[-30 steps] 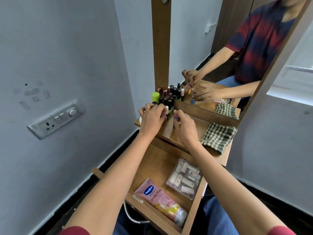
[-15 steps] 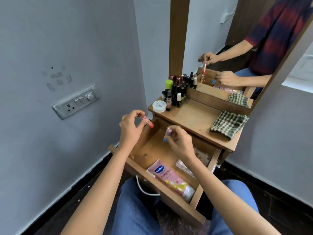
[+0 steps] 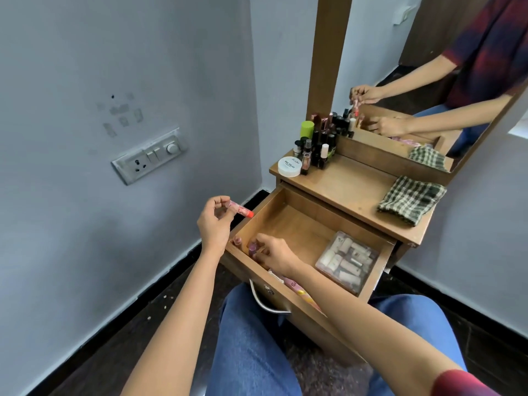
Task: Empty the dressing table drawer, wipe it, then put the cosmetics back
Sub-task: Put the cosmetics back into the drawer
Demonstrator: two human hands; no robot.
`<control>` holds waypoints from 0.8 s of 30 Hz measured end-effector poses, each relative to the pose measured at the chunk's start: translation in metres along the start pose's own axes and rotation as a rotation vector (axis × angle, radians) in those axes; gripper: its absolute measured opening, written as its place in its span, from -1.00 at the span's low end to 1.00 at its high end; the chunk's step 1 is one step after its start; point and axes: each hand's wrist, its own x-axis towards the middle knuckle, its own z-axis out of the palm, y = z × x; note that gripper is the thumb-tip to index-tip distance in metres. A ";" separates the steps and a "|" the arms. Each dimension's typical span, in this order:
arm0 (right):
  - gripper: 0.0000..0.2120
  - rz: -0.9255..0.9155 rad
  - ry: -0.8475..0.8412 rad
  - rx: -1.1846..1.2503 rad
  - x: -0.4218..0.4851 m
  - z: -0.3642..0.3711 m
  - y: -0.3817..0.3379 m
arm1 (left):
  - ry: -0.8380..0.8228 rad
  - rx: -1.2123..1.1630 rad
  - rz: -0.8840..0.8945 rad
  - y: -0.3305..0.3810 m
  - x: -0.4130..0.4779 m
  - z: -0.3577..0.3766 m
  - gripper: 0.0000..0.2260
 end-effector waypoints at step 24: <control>-0.81 0.052 0.396 -0.003 0.021 0.000 0.003 | -0.489 0.305 0.144 0.021 -0.013 0.005 -0.83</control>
